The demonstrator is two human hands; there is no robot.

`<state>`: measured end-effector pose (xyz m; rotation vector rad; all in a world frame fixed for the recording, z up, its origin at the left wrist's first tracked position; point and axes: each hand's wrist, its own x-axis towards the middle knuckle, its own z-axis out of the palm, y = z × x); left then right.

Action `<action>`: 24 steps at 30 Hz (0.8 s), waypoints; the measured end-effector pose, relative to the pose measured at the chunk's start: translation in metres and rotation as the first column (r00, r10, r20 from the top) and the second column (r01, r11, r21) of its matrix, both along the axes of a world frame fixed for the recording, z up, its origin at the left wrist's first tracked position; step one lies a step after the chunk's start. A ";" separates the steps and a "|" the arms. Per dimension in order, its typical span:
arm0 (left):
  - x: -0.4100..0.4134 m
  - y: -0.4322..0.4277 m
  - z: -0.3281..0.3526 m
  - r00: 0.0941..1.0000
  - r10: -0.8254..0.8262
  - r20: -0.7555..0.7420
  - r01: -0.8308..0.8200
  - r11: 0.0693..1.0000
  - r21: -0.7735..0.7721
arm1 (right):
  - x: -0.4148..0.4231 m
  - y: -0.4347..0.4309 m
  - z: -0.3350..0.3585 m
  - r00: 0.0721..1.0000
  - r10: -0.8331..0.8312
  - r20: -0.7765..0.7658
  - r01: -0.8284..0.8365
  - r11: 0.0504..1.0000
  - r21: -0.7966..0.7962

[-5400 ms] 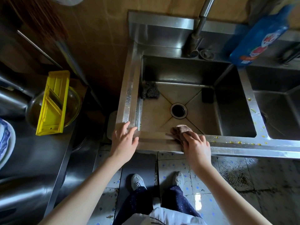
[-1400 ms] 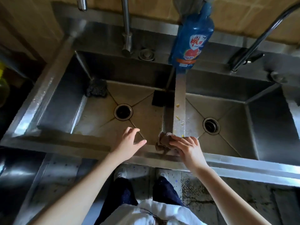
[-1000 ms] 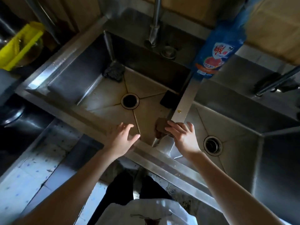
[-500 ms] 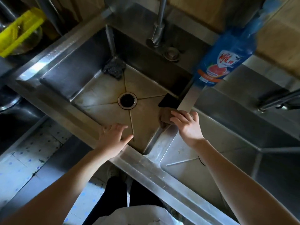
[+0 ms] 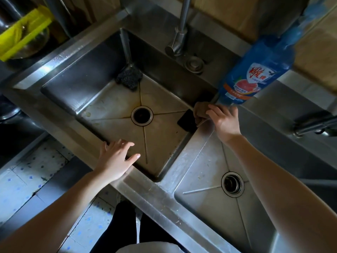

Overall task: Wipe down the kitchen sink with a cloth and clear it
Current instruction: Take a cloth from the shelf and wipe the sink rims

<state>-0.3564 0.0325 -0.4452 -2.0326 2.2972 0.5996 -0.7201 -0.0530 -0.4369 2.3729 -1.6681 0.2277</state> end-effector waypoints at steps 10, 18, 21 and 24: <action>0.002 -0.003 0.003 1.000 -0.001 0.018 0.001 1.000 -0.006 | -0.005 -0.033 -0.003 0.861 -0.417 0.290 0.364 0.905 0.220; 0.002 -0.002 0.007 1.000 -0.003 0.002 0.003 0.999 -0.034 | 0.026 0.015 -0.005 0.873 -0.337 0.352 0.286 0.939 0.189; 0.001 0.001 0.005 1.000 -0.002 0.002 0.002 1.000 0.002 | 0.042 0.046 -0.006 0.889 -0.264 0.374 0.220 0.963 0.158; 0.000 0.003 0.002 1.000 -0.011 -0.011 0.011 1.000 0.025 | 0.052 0.073 -0.013 0.909 -0.160 0.385 0.120 0.985 0.126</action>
